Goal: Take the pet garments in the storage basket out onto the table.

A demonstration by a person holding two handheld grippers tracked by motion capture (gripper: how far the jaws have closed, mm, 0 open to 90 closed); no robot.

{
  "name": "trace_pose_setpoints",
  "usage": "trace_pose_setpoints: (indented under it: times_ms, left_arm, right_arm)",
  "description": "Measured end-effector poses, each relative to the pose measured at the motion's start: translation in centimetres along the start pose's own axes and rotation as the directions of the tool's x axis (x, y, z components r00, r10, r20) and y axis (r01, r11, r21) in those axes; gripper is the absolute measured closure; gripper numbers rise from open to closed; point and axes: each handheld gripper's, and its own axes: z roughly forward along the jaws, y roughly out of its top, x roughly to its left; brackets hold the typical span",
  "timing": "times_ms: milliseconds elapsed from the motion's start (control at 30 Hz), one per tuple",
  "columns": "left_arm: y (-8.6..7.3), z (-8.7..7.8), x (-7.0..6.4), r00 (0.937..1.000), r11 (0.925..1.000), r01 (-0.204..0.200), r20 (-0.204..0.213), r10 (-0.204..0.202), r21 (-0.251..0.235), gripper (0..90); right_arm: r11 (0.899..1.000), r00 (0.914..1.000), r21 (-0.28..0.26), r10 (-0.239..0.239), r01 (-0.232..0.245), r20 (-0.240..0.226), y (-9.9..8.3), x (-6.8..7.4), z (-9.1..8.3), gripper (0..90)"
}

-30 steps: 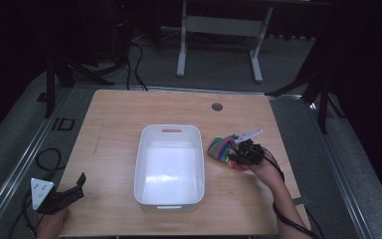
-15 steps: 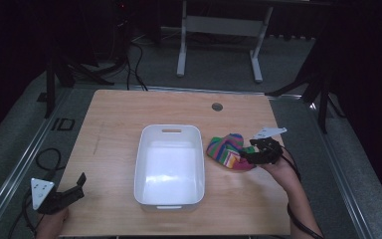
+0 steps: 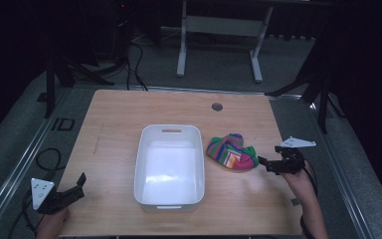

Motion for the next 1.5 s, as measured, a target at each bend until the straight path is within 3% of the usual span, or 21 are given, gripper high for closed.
trace_pose_setpoints:
  times_ms: [67,167,333,400,567,700,1100,1167,1333,1433,1500]
  left_arm:
    - [0.0,0.0,0.0,1.0000,1.0000,0.000,0.000,0.000,0.000,0.9]
    - [0.0,0.0,0.0,1.0000,1.0000,0.000,-0.001,0.000,0.001,0.9]
    - [0.0,0.0,0.0,1.0000,1.0000,0.001,-0.002,-0.001,0.001,0.9]
    - [0.0,0.0,0.0,1.0000,1.0000,0.002,-0.003,-0.002,-0.001,0.9]
    - [0.0,0.0,0.0,1.0000,1.0000,0.001,-0.002,-0.001,0.000,0.9]
    - [0.0,0.0,0.0,1.0000,1.0000,0.001,-0.002,-0.001,0.000,0.9]
    - [0.0,0.0,-0.1,1.0000,1.0000,0.000,-0.003,0.000,-0.002,0.9]
    - [0.0,0.0,0.0,1.0000,1.0000,0.000,-0.003,0.000,-0.001,0.9]
    - [0.0,0.0,0.0,1.0000,1.0000,0.000,-0.003,0.000,0.000,0.9]
    - [0.0,0.0,0.0,1.0000,1.0000,0.000,-0.003,0.000,-0.001,0.9]
    - [0.0,0.0,0.0,1.0000,1.0000,0.000,-0.003,0.000,0.000,0.9]
  right_arm:
    - [0.999,0.9992,0.011,0.031,-0.032,0.025,-1.5,-0.7,0.0,12.9]
    - [0.998,0.9957,-0.017,0.069,-0.068,0.061,-3.0,-1.1,-0.2,12.7]
    - [0.994,0.9885,-0.069,0.091,-0.083,0.121,-5.3,-1.4,-0.7,12.7]
    - [0.990,0.9827,-0.100,0.112,-0.098,0.147,-6.1,-1.4,-0.9,12.7]
    - [0.983,0.9582,-0.152,0.141,-0.105,0.249,-8.1,-0.9,-1.4,12.8]
    - [0.973,0.9547,-0.200,0.163,-0.114,0.249,-9.2,-0.5,-1.9,12.8]
    - [0.943,0.9303,-0.298,0.234,-0.147,0.282,-11.1,0.4,-3.4,13.0]
    - [0.928,0.9261,-0.340,0.256,-0.155,0.277,-11.3,0.4,-3.7,13.0]
    - [0.913,0.9261,-0.373,0.272,-0.163,0.261,-11.7,0.4,-4.0,13.1]
    - [0.912,0.9225,-0.376,0.276,-0.162,0.270,-11.8,0.4,-4.0,13.1]
    - [0.902,0.9204,-0.394,0.295,-0.179,0.257,-11.9,0.2,-4.1,13.2]
